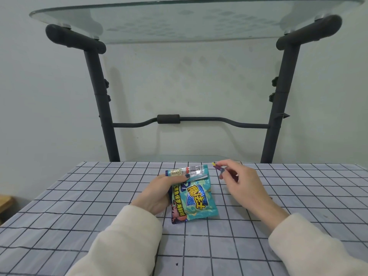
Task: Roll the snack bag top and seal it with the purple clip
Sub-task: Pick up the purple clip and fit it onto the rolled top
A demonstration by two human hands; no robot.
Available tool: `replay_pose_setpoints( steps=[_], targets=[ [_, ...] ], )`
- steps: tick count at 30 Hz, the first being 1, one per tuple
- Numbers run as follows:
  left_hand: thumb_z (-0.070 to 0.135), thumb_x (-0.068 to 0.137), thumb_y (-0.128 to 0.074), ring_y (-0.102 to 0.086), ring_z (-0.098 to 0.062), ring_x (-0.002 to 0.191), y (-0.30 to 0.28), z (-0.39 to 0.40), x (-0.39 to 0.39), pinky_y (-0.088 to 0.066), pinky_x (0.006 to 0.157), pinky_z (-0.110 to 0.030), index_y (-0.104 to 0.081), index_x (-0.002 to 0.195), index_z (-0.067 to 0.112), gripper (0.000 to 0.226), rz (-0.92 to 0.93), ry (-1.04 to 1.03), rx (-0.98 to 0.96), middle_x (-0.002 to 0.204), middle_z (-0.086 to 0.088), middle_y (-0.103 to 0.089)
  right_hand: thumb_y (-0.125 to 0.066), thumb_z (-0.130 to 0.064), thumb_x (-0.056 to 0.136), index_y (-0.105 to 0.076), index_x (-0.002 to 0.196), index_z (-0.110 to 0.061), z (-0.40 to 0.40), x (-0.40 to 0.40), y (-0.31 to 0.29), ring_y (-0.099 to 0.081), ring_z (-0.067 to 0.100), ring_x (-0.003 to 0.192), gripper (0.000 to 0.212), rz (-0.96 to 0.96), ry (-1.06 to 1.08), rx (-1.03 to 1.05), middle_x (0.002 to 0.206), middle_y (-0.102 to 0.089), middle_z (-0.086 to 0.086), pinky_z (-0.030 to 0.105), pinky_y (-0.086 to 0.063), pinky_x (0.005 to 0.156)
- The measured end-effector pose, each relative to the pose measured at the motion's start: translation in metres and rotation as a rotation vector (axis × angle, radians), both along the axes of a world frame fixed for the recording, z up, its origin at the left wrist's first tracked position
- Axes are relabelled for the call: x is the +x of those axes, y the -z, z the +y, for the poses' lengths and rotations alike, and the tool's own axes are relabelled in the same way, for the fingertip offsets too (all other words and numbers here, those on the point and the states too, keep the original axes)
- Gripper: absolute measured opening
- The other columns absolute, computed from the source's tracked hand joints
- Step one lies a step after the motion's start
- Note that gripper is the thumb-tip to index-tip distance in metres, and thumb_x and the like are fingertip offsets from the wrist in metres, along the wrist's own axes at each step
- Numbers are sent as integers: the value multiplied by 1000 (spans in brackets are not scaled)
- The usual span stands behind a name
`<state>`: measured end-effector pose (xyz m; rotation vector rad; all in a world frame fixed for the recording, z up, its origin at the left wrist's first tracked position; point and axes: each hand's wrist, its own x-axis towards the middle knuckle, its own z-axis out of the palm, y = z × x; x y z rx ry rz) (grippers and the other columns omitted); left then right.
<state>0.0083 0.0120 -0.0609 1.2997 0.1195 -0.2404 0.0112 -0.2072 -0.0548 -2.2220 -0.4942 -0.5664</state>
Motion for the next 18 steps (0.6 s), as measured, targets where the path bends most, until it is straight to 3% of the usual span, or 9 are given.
replay_pose_setpoints(
  steps=[11,18],
  targets=[
    [3,79,-69,-74,-28,67,0,-1,0,-60,60,-35,-64,92,0,14,-34,38,2,81,-17,-77,-56,-13,88,-65,104,-31,-1,0,2,-59,1,87,25,-113,-34,-92,95,-68,-12,9,-45,69],
    [3,79,-69,-74,-27,69,-1,-1,-1,-61,63,-36,-62,92,0,15,-46,46,21,81,-17,-77,-55,-15,88,-65,108,-27,0,-2,3,-58,6,89,25,-147,-8,-191,101,-67,-11,18,-50,75]
  ],
)
